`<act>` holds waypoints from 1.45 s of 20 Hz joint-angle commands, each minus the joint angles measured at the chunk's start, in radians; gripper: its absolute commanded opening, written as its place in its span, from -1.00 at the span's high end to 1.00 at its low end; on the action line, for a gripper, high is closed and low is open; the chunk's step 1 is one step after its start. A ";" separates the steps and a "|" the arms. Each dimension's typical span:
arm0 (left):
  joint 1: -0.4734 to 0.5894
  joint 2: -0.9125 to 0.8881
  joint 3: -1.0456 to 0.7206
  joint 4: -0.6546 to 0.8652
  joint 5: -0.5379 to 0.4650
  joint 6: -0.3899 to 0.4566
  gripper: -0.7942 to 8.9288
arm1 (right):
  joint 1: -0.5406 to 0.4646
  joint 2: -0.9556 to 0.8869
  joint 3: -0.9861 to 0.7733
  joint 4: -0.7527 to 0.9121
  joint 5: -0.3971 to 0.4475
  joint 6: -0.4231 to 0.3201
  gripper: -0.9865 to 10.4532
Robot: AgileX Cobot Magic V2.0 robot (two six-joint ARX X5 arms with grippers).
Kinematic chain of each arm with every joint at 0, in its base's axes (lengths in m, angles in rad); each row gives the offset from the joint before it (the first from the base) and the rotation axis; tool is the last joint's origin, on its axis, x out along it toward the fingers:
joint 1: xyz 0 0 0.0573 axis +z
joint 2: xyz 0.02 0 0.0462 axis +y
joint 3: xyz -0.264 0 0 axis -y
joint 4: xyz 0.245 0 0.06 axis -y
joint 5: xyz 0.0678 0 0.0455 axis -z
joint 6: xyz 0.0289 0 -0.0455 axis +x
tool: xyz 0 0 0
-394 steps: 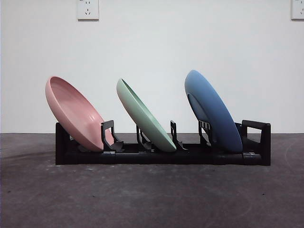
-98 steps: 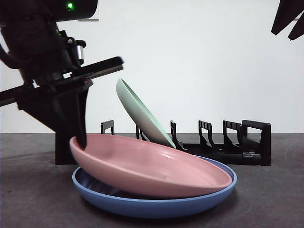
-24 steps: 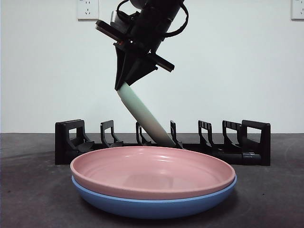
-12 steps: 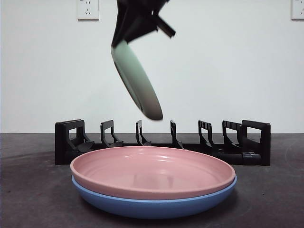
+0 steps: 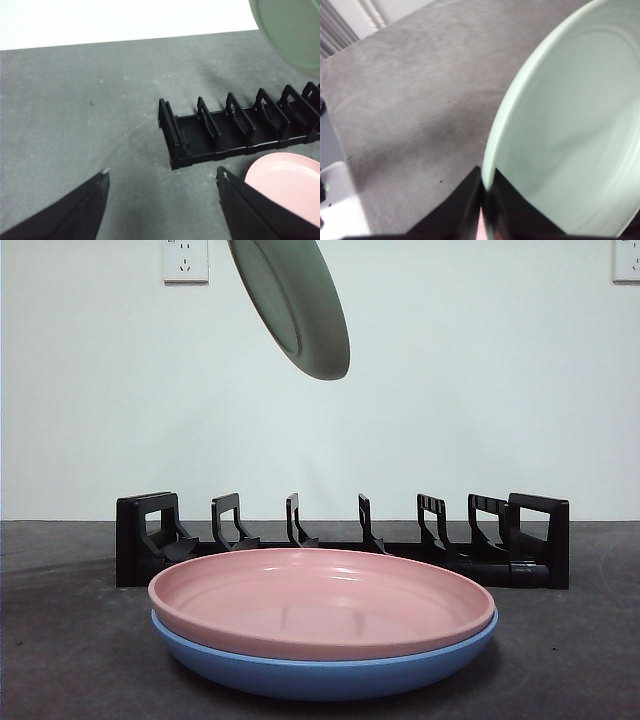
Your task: Place the plate
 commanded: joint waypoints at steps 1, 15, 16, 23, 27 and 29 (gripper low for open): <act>-0.001 0.005 0.018 0.027 -0.003 -0.004 0.14 | 0.038 -0.068 -0.152 0.093 0.050 -0.027 0.81; -0.001 0.019 0.018 0.027 -0.003 -0.014 0.14 | 0.380 -0.567 -0.825 0.119 0.558 -0.062 0.81; -0.001 0.019 0.018 0.027 -0.003 -0.023 0.14 | 0.407 -0.563 -0.830 0.092 0.565 -0.069 0.81; -0.001 0.020 0.018 0.015 -0.003 -0.031 0.14 | 0.556 -0.455 -0.830 0.000 0.569 -0.154 0.81; -0.001 0.020 0.018 0.016 -0.003 -0.031 0.14 | 0.570 -0.375 -0.830 -0.003 0.523 -0.195 0.80; -0.001 0.020 0.018 0.016 -0.003 -0.030 0.14 | 0.570 -0.330 -0.830 -0.002 0.497 -0.201 0.81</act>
